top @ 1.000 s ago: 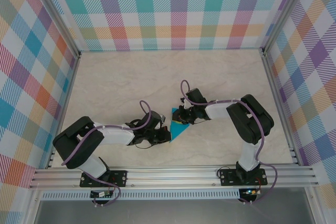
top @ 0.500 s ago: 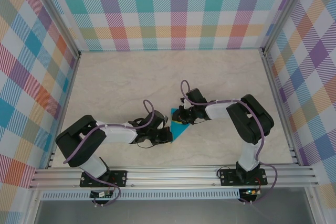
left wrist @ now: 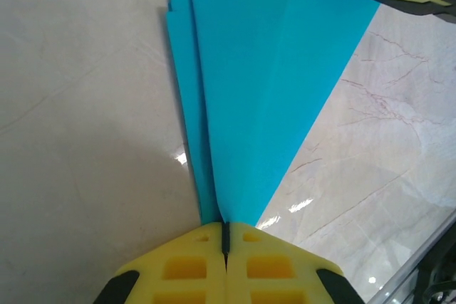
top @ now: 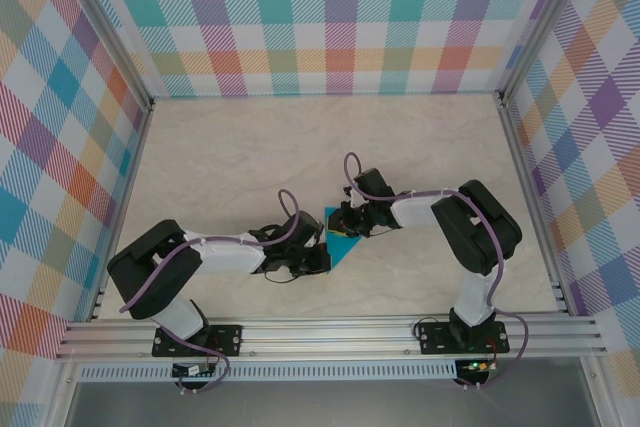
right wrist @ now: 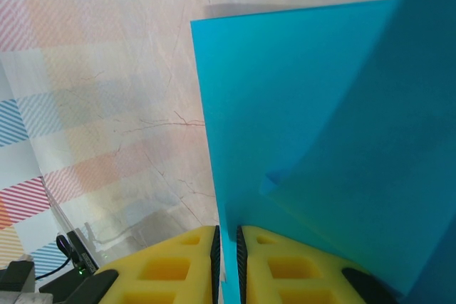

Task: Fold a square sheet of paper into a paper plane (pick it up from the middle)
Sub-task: Perform the fourth fold on the wing at the bottom-center of the table.

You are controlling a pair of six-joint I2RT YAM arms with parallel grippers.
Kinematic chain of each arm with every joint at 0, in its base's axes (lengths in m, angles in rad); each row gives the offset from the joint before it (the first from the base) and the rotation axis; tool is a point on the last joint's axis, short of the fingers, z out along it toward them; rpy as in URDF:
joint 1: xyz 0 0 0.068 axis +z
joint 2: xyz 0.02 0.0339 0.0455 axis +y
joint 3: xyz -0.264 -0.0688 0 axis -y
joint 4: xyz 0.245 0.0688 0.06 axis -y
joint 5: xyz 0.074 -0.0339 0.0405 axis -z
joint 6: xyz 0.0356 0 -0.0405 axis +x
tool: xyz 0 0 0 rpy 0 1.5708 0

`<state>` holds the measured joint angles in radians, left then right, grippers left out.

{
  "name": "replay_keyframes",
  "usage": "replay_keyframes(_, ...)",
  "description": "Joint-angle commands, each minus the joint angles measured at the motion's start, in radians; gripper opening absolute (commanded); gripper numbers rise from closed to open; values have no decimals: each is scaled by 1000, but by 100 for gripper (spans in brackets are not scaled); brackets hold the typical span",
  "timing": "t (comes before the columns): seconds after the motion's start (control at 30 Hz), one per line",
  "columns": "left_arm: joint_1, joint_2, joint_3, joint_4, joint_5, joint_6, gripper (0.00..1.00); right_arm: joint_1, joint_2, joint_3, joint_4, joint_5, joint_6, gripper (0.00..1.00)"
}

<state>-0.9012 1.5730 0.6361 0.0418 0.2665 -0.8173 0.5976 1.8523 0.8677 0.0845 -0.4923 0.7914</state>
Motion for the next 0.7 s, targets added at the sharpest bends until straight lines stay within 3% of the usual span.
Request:
replay_keyframes(0.0, -38, -48, -31, -304, -10, 15, 6, -4, 59, -35, -129, 105, -43, 17)
replay_keyframes(0.3, -32, -242, 39, -363, -107, 7, 18, -4, 61, -33, -125, 98, -42, 17)
replay_keyframes(0.67, 3, -90, 134, -133, -73, -18, 16, -4, 62, -34, -123, 92, -42, 17)
